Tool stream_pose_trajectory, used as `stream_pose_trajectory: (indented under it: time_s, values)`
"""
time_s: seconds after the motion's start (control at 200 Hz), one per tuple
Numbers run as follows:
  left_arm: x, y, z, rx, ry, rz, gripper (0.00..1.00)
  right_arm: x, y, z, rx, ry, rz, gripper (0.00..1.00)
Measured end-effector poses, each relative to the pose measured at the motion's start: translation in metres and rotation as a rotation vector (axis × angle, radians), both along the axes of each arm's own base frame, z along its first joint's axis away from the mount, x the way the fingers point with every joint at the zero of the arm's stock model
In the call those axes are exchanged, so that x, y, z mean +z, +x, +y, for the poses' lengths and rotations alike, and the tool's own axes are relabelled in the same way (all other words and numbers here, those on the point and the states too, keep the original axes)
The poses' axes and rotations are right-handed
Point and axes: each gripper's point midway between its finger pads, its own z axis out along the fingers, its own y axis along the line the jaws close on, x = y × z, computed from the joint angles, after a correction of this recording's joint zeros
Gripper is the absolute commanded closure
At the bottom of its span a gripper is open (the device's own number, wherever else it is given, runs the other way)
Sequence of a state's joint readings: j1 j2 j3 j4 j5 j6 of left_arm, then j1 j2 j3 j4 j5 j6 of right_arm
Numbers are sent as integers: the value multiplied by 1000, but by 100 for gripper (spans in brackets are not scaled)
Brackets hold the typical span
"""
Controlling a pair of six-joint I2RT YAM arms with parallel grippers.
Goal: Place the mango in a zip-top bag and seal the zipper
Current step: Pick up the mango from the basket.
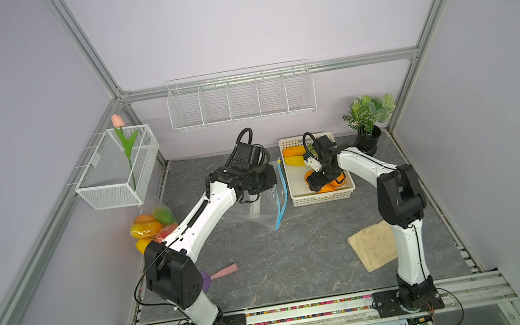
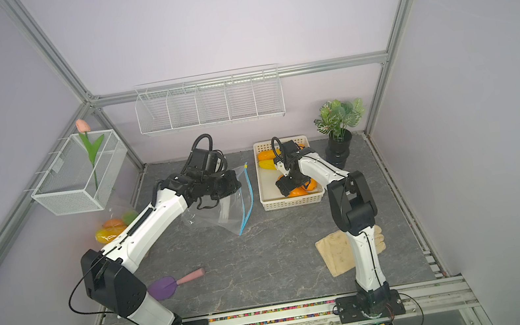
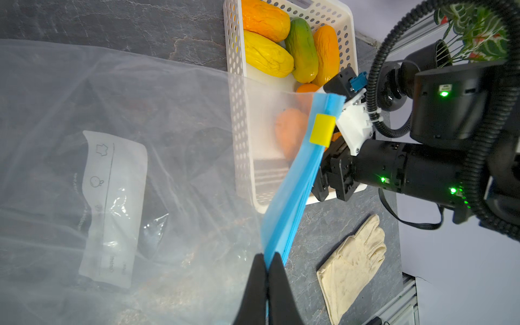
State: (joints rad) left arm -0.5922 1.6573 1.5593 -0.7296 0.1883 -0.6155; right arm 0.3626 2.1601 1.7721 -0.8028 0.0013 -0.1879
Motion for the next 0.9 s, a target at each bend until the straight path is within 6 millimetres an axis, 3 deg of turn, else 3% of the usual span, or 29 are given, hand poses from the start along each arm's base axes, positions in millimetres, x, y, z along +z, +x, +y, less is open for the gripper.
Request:
stream_pose_trajectory:
  time_s: [0.2,0.455,0.565,0.625,0.695,0.795,0.845,0.9]
  values:
    - [-2,2,-1,0,-1,0,100,-17,8,0,-12,-38,14,0]
    - [-3,2,-5,-8,-15,7,100,-13,19,4,-62,-15,-4,39]
    - [4,2,-5,-9,-18,5,100,4,16,6,-108,37,-41,52]
    - [15,4,-7,-7,-31,-11,100,29,13,8,-142,100,-92,56]
    - [32,8,-9,-3,-53,-39,100,78,5,15,-182,231,-191,58]
    - [48,11,-11,6,-81,-63,100,180,-16,28,-198,510,-403,58]
    - [52,11,-11,12,-90,-65,100,236,-35,39,-159,655,-527,58]
    - [53,11,-12,18,-97,-61,100,285,-61,55,-93,791,-630,58]
